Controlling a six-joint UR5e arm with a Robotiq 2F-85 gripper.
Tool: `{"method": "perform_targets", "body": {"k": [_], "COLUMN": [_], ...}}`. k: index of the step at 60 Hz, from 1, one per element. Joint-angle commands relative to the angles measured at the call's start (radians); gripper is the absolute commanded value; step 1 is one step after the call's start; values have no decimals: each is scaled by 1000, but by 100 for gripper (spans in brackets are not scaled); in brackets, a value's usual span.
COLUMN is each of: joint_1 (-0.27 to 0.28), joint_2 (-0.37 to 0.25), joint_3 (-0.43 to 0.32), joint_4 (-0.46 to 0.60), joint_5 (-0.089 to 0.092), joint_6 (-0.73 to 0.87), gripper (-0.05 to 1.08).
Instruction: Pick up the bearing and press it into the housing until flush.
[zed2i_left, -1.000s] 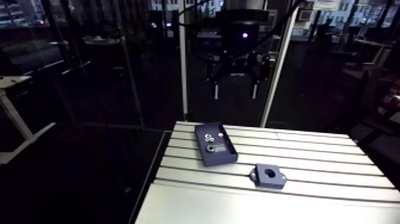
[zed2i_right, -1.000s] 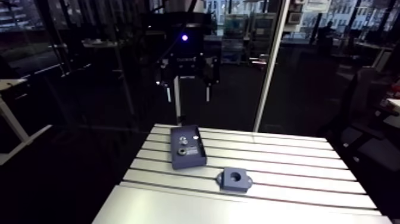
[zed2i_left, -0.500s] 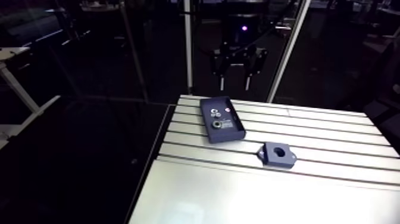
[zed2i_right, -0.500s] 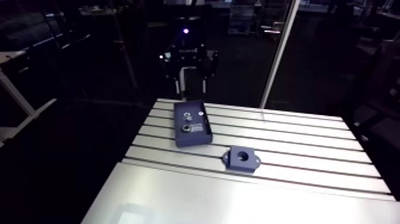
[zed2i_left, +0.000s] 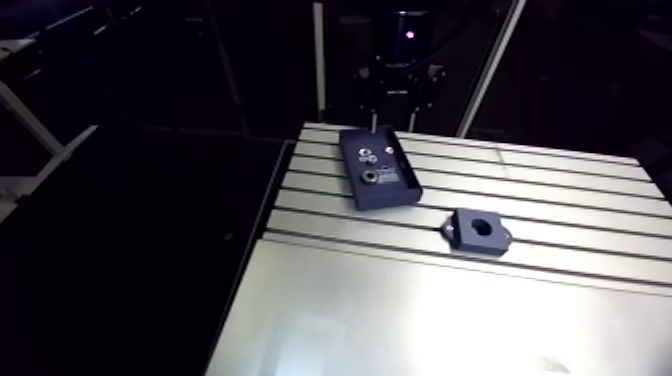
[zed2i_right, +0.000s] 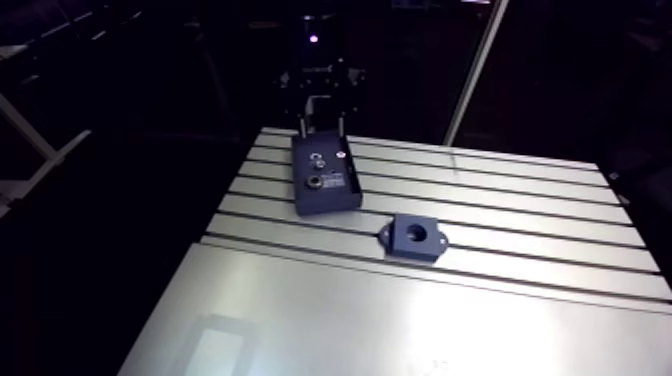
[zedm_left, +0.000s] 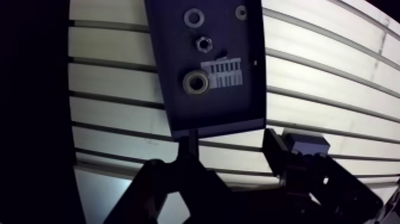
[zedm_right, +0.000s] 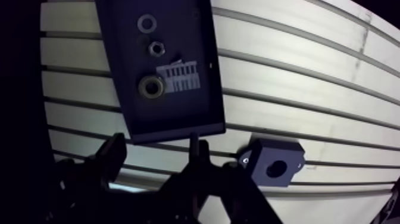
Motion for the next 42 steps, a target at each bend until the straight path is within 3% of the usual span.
{"method": "perform_targets", "body": {"k": [1,42], "joint_1": [11,25], "joint_2": [43,106], "joint_3": [0,12], "joint_4": [-36,-133], "joint_5": [0,5], "joint_6": [2,25], "gripper": [35,35]}}
